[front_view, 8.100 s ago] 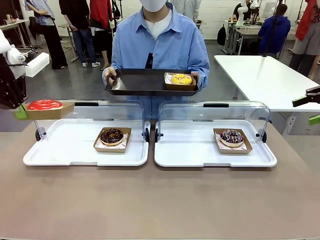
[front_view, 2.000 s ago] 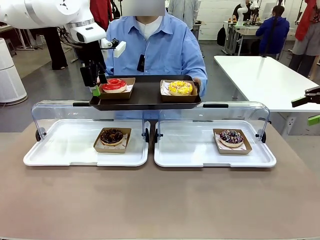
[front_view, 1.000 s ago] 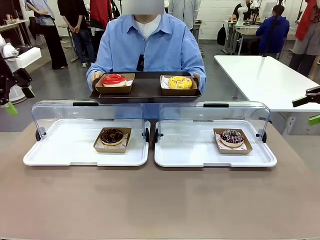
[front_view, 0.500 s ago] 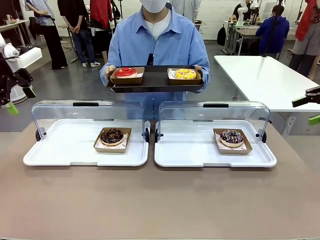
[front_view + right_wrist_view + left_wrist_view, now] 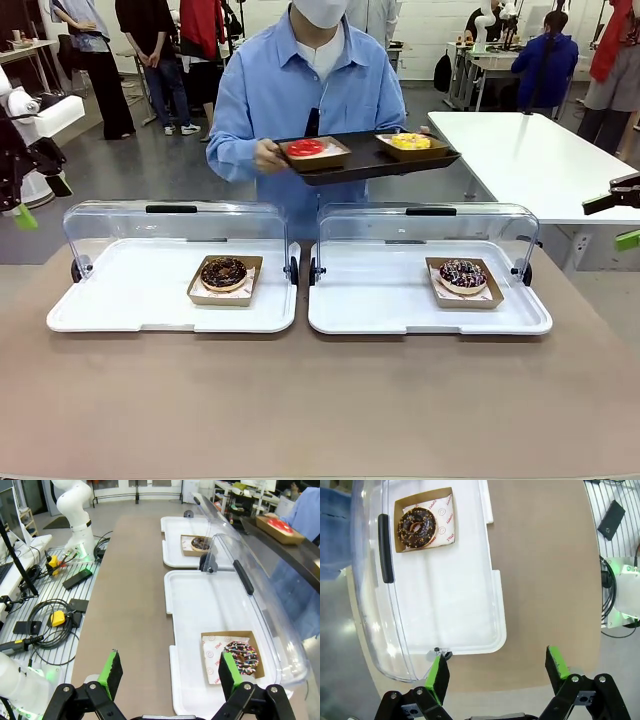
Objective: Provide the desired donut to the person.
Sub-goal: Place the picked Paper togo box onto the Handle tray extended by the person.
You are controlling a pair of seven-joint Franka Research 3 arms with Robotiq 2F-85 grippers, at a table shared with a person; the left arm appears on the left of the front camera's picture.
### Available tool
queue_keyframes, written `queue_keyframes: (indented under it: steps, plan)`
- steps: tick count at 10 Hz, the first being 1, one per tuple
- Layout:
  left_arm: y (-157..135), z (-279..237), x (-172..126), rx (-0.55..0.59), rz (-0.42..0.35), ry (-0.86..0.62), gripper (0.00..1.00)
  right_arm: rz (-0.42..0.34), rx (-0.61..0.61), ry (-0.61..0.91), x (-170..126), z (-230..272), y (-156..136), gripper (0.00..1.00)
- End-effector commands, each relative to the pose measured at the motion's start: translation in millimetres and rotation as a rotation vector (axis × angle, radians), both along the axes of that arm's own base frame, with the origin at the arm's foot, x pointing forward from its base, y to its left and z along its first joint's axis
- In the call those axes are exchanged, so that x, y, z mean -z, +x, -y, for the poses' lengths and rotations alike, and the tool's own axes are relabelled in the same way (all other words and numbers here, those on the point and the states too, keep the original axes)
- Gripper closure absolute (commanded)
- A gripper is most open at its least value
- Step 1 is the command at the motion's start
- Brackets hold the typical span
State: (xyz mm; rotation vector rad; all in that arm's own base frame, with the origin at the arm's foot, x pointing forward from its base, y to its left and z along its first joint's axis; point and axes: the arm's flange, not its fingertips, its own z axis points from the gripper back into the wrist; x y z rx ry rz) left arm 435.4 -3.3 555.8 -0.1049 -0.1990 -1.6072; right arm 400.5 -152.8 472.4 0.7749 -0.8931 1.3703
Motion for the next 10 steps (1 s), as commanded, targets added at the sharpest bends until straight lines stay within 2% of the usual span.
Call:
queue_keyframes:
  steps: [1, 2, 3, 4, 6, 8, 9, 10]
  plan:
    - [-1, 0, -1, 0.001, -0.004, 0.004, 0.00, 0.001, -0.007, -0.003, 0, 0, -2, 0.00]
    - [0, 0, 0, 0.000, 0.000, 0.000, 0.00, 0.001, -0.007, -0.003, 0, 0, -2, 0.00]
    - [0, -18, 2, 0.013, -0.001, -0.186, 0.00, 0.001, -0.007, -0.003, 0, 0, -2, 0.00]
    - [14, -40, 3, 0.083, 0.025, -0.321, 0.00, 0.001, -0.007, -0.003, 0, 0, -2, 0.00]
    - [2, -80, 35, 0.084, 0.201, -0.533, 0.00, 0.001, -0.007, -0.003, 0, 0, -2, 0.00]
    - [3, -122, 48, 0.062, 0.209, -0.679, 0.00, 0.001, -0.007, -0.003, 0, 0, -2, 0.00]
    - [-1, -151, 58, 0.021, 0.209, -0.804, 0.00, 0.001, -0.007, -0.003, 0, 0, -2, 0.00]
    - [-6, -173, 68, -0.009, 0.131, -0.940, 0.00, 0.001, -0.007, -0.003, 0, 0, -2, 0.00]
